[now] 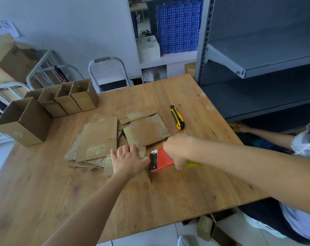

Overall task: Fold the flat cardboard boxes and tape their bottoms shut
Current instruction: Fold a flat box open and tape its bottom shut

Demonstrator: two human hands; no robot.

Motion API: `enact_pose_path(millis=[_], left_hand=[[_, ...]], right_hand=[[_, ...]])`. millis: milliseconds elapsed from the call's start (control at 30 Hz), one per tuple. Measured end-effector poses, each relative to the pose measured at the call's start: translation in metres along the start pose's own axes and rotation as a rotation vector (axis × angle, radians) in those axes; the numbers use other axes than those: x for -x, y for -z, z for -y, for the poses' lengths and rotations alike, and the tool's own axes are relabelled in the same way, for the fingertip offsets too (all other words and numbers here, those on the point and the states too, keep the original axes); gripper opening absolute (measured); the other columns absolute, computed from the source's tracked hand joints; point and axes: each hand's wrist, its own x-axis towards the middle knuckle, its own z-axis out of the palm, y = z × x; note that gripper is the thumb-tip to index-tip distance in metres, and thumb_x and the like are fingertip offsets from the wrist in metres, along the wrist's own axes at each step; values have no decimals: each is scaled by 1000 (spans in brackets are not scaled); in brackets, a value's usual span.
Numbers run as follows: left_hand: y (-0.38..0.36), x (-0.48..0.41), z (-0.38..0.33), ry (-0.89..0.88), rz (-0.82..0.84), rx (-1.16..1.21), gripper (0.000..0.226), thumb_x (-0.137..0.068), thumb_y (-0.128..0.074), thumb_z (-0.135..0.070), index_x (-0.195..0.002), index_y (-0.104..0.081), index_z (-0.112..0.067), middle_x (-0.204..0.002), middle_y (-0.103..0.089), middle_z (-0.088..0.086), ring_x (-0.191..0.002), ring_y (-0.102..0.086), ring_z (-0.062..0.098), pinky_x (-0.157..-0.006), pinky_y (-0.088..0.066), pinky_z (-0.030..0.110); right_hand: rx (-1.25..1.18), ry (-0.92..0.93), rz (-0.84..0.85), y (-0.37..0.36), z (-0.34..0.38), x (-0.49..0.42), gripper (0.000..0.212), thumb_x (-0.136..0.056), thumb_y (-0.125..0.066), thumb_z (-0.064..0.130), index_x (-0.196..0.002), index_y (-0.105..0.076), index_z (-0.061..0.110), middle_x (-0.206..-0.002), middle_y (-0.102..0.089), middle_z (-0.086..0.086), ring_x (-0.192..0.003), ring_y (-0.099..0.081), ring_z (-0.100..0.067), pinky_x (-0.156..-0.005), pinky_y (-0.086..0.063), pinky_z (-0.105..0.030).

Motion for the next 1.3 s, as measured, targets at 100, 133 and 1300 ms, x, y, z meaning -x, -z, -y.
enact_pose_path(millis=[100, 133, 1300], left_hand=[[-1, 0, -1, 0, -2, -7, 58, -80, -39, -59, -124, -42, -22, -130, -43, 3, -130, -31, 26, -116, -6, 52], [-2, 0, -1, -1, -3, -6, 57, -80, -39, -59, -123, -43, -22, -129, -44, 3, -130, -31, 26, -116, -6, 52], [-4, 0, 3, -41, -10, -1, 55, -86, -34, -61, -124, -42, -21, -131, -43, 5, -134, -26, 27, -117, -3, 55]], right_hand=[[53, -10, 59, 14, 9, -8, 25, -78, -70, 28, -87, -52, 14, -87, -54, -4, -70, -55, -22, -70, -54, -35], [62, -12, 74, 19, 11, -10, 23, -78, -69, 26, -86, -52, 14, -88, -54, -4, -69, -54, -22, -70, -53, -35], [-1182, -372, 130, -143, -83, -15, 11, -77, -69, 15, -76, -60, 11, -72, -58, -6, -65, -56, -18, -60, -45, -26]])
